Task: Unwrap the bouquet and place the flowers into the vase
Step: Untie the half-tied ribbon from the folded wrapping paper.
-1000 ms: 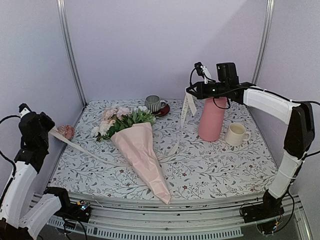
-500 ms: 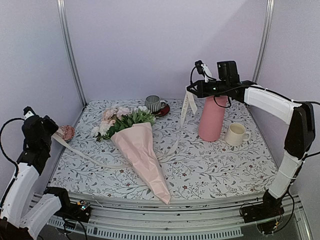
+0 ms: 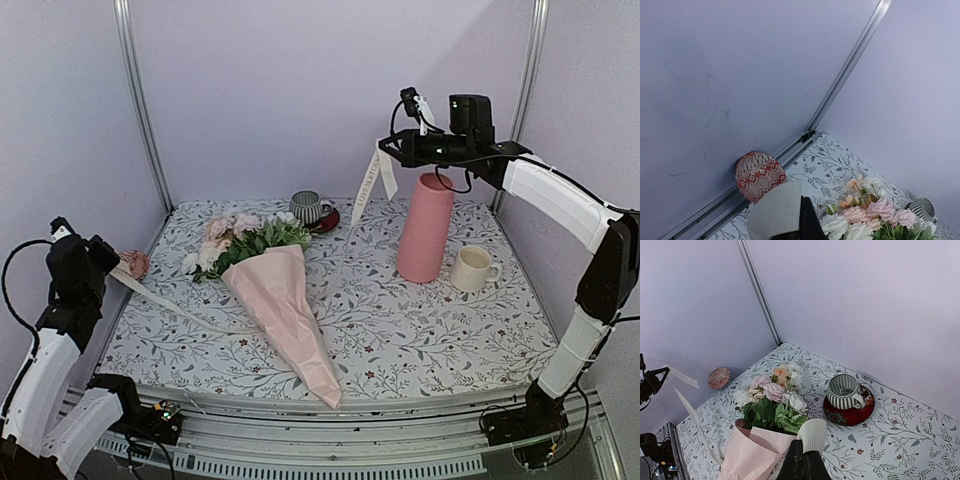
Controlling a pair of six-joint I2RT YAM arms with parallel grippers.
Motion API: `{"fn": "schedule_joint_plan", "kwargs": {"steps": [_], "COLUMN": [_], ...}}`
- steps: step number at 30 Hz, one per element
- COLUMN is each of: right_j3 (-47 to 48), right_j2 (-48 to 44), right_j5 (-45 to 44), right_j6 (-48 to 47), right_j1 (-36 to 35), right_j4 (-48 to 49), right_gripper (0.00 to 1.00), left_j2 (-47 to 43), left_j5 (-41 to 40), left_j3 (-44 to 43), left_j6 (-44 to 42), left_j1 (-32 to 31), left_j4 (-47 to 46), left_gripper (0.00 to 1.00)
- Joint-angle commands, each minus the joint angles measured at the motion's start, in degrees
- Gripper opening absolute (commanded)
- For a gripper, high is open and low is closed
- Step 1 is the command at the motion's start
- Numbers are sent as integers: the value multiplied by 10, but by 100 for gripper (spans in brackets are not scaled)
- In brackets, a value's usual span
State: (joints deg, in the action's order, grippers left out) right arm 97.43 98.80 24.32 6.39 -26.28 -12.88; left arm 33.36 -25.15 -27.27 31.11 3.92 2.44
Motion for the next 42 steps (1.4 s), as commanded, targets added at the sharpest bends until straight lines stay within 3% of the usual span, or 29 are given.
{"fn": "schedule_joint_plan", "kwargs": {"steps": [1, 9, 20, 29, 35, 36, 37, 40, 41, 42], "right_j3": [22, 46, 65, 40, 40, 46, 51, 64, 65, 65], "right_j2": [-17, -22, -20, -31, -19, -14, -9, 4, 5, 4], "right_j5": [-27, -79, -70, -27, -44, -42, -39, -31, -33, -35], "right_j6": [-1, -4, -3, -3, 2, 5, 7, 10, 10, 11], "right_j1": [1, 17, 38, 34, 34, 34, 34, 34, 34, 34], "right_j4": [-8, -24, -32, -43, -39, -41, -44, -52, -52, -52], "right_gripper": [2, 2, 2, 3, 10, 13, 17, 50, 55, 58], "left_j2": [-2, 1, 10, -26, -75, -80, -85, -91, -91, -88], "left_j5": [11, 41, 74, -84, -134, -142, -152, -180, -190, -198], "left_j3": [8, 22, 47, 15, 23, 22, 21, 10, 5, -5], "left_j6": [3, 6, 27, 63, 75, 78, 83, 103, 111, 114], "left_j1": [7, 6, 7, 6, 7, 7, 7, 6, 7, 7], "left_j4": [-8, -23, -46, 43, 59, 63, 68, 93, 103, 111], "left_gripper": [0, 0, 0, 0, 1, 4, 13, 56, 68, 74]}}
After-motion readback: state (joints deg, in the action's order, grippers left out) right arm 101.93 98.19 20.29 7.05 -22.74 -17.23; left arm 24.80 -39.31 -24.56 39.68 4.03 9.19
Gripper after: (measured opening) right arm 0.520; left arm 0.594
